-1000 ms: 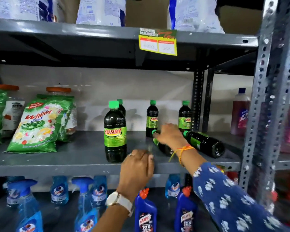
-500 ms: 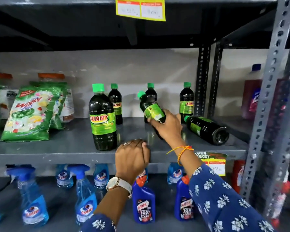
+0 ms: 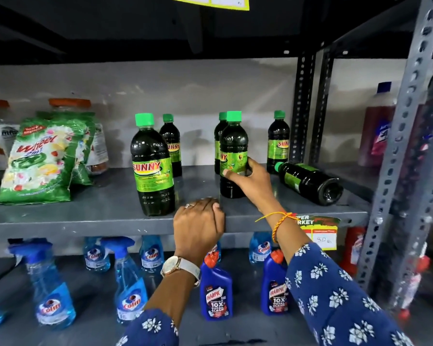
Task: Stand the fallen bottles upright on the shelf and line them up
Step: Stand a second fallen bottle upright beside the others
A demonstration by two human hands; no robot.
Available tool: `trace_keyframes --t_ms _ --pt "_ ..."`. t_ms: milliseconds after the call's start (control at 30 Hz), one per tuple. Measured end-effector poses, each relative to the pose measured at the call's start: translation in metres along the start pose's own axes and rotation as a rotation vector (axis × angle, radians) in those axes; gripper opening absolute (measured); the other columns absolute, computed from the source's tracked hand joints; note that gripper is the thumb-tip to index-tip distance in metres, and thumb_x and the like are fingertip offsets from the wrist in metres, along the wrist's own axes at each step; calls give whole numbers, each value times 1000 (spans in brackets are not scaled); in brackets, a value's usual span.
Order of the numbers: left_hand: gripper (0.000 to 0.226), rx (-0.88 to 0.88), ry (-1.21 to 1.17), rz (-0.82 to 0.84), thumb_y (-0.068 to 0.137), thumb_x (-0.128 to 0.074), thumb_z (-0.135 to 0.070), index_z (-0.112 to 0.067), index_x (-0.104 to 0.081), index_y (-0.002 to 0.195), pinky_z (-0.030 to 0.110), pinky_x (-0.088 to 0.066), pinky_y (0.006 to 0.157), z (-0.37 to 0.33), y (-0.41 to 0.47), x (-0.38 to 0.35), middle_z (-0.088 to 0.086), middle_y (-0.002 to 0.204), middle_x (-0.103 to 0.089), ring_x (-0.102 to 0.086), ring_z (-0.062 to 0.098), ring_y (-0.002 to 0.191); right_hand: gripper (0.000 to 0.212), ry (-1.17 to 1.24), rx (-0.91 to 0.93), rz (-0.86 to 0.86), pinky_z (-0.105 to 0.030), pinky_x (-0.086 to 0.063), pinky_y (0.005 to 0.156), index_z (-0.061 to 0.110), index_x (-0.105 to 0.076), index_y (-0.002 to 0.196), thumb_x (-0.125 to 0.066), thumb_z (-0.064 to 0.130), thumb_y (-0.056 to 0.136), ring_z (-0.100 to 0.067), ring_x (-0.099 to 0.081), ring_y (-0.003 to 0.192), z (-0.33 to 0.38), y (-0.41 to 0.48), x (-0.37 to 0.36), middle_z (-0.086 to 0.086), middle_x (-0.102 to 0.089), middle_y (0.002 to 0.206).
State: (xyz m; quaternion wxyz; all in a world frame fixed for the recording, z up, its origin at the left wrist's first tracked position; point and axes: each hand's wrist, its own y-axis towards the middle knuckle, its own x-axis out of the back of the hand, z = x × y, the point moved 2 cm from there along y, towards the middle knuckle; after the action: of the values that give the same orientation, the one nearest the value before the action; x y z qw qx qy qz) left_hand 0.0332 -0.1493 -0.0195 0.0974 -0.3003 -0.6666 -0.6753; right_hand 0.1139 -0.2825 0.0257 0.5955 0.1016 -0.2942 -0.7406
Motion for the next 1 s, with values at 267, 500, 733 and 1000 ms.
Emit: trace_keyframes --t_ms 267,500,733,1000 --pt "35 17 -25 -14 83 -37 -21 -12 -70 77 29 -44 58 -1 0 0 5 74 -72 -64 24 63 60 -173 1 -33 -19 -41 64 19 -43 101 -81 32 56 -18 -55 90 -6 4 -2 1 -55 96" --pt "35 7 -27 7 83 -36 -21 -12 -70 74 29 -44 56 -2 0 2 5 72 -71 -63 23 60 72 -157 -25 -16 -26 -40 72 15 -39 105 -83 39 53 -18 -51 93 -6 4 -4 -5 -51 107" --pt "37 11 -29 23 83 -36 -22 -10 -71 78 29 -45 59 -2 0 1 7 76 -72 -64 23 63 55 -30 -97 17 -19 -40 68 19 -48 103 -79 29 58 -17 -57 95 -9 7 -4 -3 -61 106" --pt "38 19 -25 55 85 -36 -23 -10 -72 82 31 -47 62 -1 -1 0 7 80 -73 -66 24 67 47 -86 -89 33 -21 -40 68 20 -49 95 -80 26 61 -14 -56 86 -10 6 -3 2 -59 95"
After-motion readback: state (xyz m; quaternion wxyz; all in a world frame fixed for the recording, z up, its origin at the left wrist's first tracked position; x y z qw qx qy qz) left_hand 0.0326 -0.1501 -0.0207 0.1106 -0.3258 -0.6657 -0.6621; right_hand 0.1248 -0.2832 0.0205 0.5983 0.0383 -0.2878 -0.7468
